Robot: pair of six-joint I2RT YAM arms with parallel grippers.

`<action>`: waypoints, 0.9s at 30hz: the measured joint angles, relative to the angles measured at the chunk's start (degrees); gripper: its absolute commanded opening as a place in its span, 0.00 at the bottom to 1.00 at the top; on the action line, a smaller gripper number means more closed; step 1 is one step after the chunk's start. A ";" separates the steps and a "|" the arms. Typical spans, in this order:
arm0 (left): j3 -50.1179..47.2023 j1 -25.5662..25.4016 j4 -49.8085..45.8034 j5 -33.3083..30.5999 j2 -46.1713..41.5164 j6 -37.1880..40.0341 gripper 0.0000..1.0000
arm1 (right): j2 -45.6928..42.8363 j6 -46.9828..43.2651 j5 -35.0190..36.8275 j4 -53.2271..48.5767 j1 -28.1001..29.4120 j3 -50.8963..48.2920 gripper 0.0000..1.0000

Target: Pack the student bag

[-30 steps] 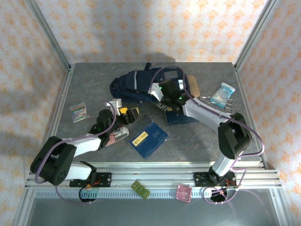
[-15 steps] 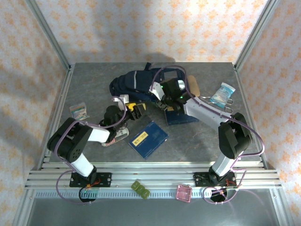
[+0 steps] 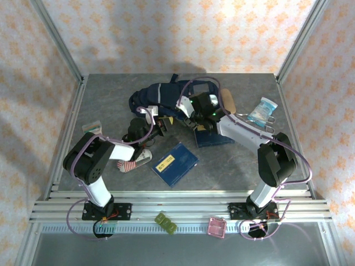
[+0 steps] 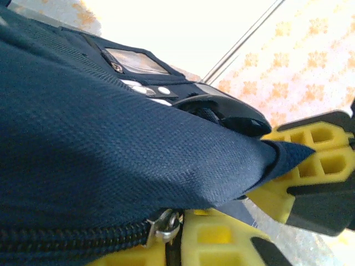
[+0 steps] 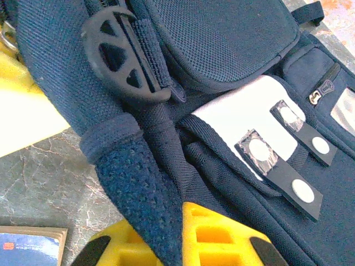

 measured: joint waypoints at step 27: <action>-3.76 0.63 -23.54 -6.40 -16.50 11.10 0.00 | -0.22 4.74 -0.85 4.42 -0.22 -1.51 0.00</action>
